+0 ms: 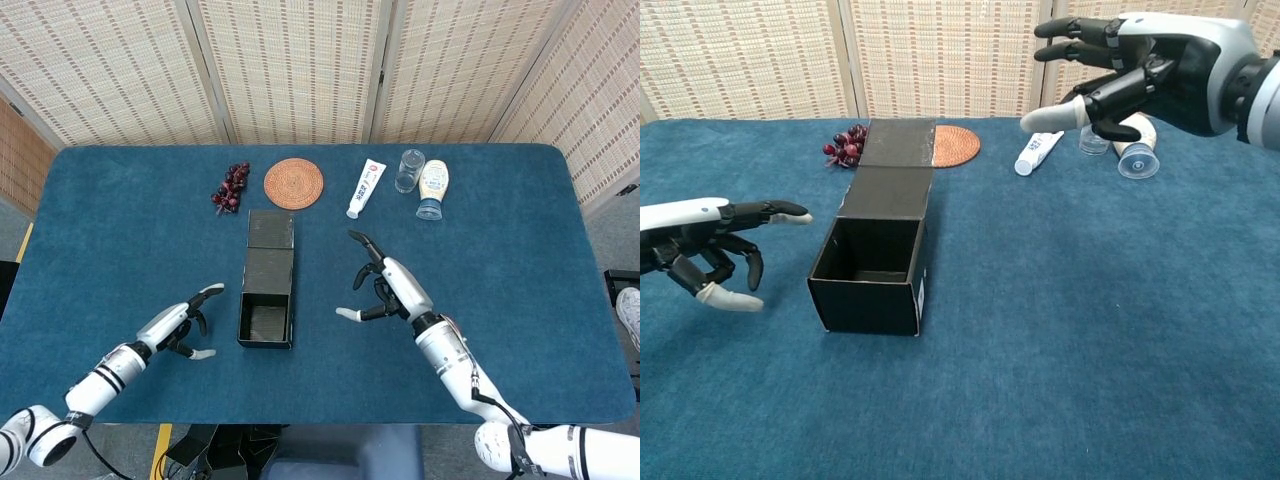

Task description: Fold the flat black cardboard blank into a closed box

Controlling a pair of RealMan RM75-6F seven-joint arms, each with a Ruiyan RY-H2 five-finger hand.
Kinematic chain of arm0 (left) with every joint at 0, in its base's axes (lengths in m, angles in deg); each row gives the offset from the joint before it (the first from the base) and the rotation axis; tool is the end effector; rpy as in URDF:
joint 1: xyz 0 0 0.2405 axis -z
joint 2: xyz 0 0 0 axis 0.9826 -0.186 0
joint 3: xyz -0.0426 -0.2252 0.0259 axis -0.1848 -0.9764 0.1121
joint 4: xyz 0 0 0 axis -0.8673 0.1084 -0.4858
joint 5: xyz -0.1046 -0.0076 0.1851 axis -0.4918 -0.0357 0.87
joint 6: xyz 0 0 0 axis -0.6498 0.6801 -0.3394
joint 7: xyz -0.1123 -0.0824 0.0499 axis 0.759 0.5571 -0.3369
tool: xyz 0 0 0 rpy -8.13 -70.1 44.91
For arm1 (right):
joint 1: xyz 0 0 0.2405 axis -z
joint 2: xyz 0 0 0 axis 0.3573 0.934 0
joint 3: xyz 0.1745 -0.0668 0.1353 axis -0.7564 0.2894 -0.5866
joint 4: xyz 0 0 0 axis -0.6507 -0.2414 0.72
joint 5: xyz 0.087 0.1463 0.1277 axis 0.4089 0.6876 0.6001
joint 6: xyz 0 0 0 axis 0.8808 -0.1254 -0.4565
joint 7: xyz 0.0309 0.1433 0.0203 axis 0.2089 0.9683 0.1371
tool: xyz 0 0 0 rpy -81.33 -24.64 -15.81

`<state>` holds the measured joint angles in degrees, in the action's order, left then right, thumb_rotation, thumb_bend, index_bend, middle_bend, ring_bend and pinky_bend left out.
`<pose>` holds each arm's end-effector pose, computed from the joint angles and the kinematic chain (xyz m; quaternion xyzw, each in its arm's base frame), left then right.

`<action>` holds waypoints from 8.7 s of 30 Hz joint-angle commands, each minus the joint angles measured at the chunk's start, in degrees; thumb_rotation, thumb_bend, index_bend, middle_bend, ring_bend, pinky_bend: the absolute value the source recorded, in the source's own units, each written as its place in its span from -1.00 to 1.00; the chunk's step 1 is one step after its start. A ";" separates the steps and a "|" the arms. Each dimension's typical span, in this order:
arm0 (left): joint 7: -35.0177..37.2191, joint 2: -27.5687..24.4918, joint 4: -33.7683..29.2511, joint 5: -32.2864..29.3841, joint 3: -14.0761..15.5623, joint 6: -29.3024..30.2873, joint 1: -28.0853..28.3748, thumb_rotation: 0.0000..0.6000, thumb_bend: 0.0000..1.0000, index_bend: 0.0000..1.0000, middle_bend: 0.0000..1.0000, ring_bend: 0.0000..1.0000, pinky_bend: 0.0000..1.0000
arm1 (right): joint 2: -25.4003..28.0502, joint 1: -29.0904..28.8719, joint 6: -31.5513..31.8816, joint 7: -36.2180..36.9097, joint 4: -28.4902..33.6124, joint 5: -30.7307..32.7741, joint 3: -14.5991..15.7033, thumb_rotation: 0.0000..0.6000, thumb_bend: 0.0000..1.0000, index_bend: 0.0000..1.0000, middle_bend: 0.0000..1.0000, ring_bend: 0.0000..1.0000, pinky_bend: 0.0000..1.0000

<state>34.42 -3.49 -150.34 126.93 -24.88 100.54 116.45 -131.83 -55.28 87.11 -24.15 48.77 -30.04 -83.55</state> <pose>-0.2304 0.2966 0.0039 -0.6219 -0.6380 -0.4056 0.2042 -0.0723 -0.2955 0.0379 0.5146 -0.6465 0.5301 0.1902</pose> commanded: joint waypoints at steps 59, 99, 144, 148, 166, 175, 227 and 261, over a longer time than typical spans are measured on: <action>17.32 14.53 13.68 -0.40 -2.31 1.34 1.35 1.00 -0.67 -0.61 -0.62 0.18 0.74 | -3.98 -4.15 -20.10 23.43 -12.46 11.77 -3.51 1.00 -0.85 -1.00 -0.93 -0.90 -0.53; 25.65 9.67 7.45 1.25 -1.45 2.02 3.27 1.00 -0.67 -0.64 -0.62 0.18 0.74 | -14.62 -5.46 -40.93 43.63 -20.06 -24.83 -18.12 1.00 -1.00 -1.00 -1.00 -1.00 -0.80; 0.98 13.39 4.25 -12.85 -7.67 -7.06 1.89 1.00 -0.67 -0.82 -0.64 0.17 0.73 | -14.43 -33.91 -21.16 -4.15 -27.14 5.18 7.37 1.00 -1.00 -0.89 -0.67 -0.80 -0.65; -1.48 13.18 4.42 -13.14 -7.70 -8.26 1.92 1.00 -0.67 -0.94 -0.74 0.15 0.73 | -15.83 -35.82 -16.48 -13.00 -25.78 12.81 9.42 1.00 -1.00 -0.87 -0.65 -0.78 -0.64; -11.53 5.52 -2.70 -14.65 -8.63 -10.61 1.61 1.00 -0.67 -1.00 -1.00 0.04 0.70 | -17.69 -37.42 -7.03 -29.39 -22.56 18.26 12.08 1.00 -1.00 -0.76 -0.60 -0.76 -0.64; -17.93 2.38 -4.88 -15.01 -9.42 -7.13 0.02 1.00 -0.67 -1.00 -1.00 0.04 0.69 | -21.20 -36.23 0.22 -38.19 -23.18 15.02 13.83 1.00 -1.00 -0.73 -0.60 -0.76 -0.64; -32.14 -3.19 -7.33 -16.43 -10.20 -4.90 -2.94 1.00 -0.67 -1.00 -1.00 0.02 0.61 | -27.86 -24.15 6.70 -48.14 -31.28 -6.31 11.63 1.00 -0.89 -0.70 -0.66 -0.70 -0.40; -59.52 -14.21 -20.20 -10.58 -4.92 34.65 -27.35 1.00 -0.67 -0.93 -0.96 -0.60 -0.13 | 13.86 19.27 33.85 -16.90 -13.62 -20.11 24.65 1.00 -0.64 -0.66 -0.47 -0.59 -0.35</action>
<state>-23.98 -18.25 -170.07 115.35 -30.81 133.26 90.87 -117.94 -38.05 119.31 -42.02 36.82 -49.19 -60.17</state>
